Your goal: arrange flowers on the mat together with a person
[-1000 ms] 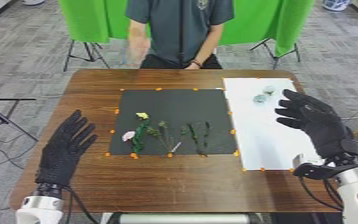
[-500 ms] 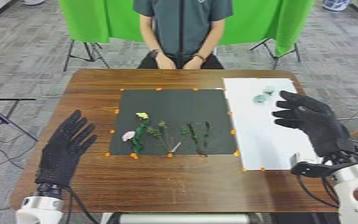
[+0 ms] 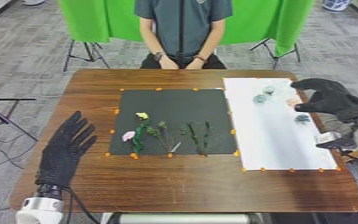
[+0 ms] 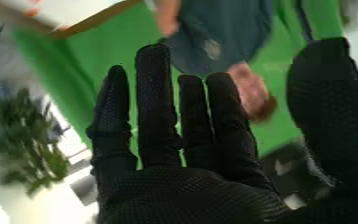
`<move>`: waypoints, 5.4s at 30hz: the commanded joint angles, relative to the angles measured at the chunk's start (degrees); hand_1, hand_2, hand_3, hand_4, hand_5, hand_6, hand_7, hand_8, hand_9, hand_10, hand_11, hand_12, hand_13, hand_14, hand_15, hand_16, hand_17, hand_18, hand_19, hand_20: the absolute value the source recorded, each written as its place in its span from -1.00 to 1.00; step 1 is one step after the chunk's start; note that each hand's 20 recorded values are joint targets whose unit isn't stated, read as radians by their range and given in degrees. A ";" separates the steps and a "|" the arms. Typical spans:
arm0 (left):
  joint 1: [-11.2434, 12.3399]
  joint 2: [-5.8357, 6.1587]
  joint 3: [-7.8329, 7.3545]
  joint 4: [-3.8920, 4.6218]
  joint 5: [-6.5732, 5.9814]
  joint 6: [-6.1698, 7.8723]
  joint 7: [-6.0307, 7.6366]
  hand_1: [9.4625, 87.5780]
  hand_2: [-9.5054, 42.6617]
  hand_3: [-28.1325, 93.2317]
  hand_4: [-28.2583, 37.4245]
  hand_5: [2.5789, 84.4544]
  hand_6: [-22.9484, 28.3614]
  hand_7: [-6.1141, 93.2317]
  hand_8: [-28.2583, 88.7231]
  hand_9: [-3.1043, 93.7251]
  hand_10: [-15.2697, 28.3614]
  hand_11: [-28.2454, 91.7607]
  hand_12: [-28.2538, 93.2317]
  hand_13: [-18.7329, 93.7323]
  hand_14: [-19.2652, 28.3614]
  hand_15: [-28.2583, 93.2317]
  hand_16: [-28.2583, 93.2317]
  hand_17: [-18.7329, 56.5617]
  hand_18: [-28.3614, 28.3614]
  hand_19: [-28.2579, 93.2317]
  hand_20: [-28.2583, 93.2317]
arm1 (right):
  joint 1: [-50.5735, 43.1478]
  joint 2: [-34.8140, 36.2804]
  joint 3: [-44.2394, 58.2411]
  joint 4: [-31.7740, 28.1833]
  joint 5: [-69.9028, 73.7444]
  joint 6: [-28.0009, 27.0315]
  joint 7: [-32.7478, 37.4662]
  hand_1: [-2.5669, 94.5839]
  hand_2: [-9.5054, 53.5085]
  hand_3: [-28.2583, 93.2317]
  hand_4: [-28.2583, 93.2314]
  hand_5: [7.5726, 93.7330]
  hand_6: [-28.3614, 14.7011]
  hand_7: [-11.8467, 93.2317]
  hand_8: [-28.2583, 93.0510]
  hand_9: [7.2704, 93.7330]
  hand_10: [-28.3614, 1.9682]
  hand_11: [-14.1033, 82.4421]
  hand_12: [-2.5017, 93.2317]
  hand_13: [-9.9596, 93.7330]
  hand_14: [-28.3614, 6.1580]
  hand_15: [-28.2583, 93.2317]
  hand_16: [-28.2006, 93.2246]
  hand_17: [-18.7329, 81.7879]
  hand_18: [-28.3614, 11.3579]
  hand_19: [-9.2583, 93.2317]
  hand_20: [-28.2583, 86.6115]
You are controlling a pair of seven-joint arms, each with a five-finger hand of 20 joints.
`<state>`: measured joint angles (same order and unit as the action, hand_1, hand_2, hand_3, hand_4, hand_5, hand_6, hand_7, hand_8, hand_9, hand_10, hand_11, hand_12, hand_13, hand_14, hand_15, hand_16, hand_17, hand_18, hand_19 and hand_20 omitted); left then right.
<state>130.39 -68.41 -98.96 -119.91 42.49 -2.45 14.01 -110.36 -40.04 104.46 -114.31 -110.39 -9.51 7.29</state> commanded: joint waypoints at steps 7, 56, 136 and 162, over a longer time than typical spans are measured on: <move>0.23 -0.11 -0.14 -0.03 -0.07 0.34 -0.35 -0.52 -0.76 0.57 -0.90 -0.41 -0.03 -0.48 -0.69 -0.53 0.16 -0.25 -0.27 -0.35 0.29 -0.25 -0.42 -0.79 0.70 0.12 -0.34 | 7.80 6.81 -13.36 11.60 -34.63 5.19 10.35 -0.24 -1.00 0.81 -1.00 -0.11 0.37 -0.17 -0.84 -0.12 0.42 -0.17 -0.52 0.08 0.12 0.68 -0.24 -0.26 -0.48 0.61 0.24; -0.40 0.14 -0.65 0.69 0.35 -1.30 -1.79 -0.53 -0.76 0.57 -0.91 -0.38 -0.02 -0.50 -0.68 -0.52 0.18 -0.25 -0.27 -0.35 0.29 -0.26 -0.42 -0.78 0.70 0.12 -0.34 | 14.60 3.30 -26.07 21.89 -31.57 17.35 5.49 0.18 -1.00 0.74 -1.00 0.45 0.45 0.20 -0.56 0.80 0.62 -0.27 0.14 0.70 0.49 0.46 0.01 0.09 -0.45 0.74 0.25; -1.09 0.45 0.80 0.92 0.10 -0.76 -2.01 -0.50 -0.80 0.58 -0.82 -0.41 0.02 -0.56 -0.66 -0.57 0.08 -0.28 -0.29 -0.36 0.15 -0.37 -0.39 -0.75 0.63 0.07 -0.31 | 51.59 -30.36 -66.52 26.71 -29.20 -1.01 -5.16 0.04 -1.00 0.70 -1.00 0.49 0.46 -0.05 -0.57 0.90 0.57 -0.43 0.04 0.71 0.40 0.46 -0.05 0.06 -0.48 0.74 0.27; -0.80 -0.70 0.52 0.52 0.42 -0.04 -0.50 -0.52 -0.71 0.54 -0.83 -0.41 -0.02 -0.50 -0.68 -0.54 0.15 -0.26 -0.27 -0.35 0.25 -0.29 -0.39 -0.78 0.68 0.10 -0.31 | 29.51 -14.96 -30.47 0.49 26.57 5.44 -4.18 -0.52 -0.60 0.85 -0.93 -0.11 0.17 -0.38 -0.74 -0.09 -0.04 -0.19 -0.46 -0.03 -0.06 0.29 -0.26 -0.38 -0.68 0.33 0.15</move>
<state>128.89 -68.10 -98.25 -119.29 42.57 -2.85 12.62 -66.25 -66.93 50.40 -104.67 -116.63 -1.13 11.67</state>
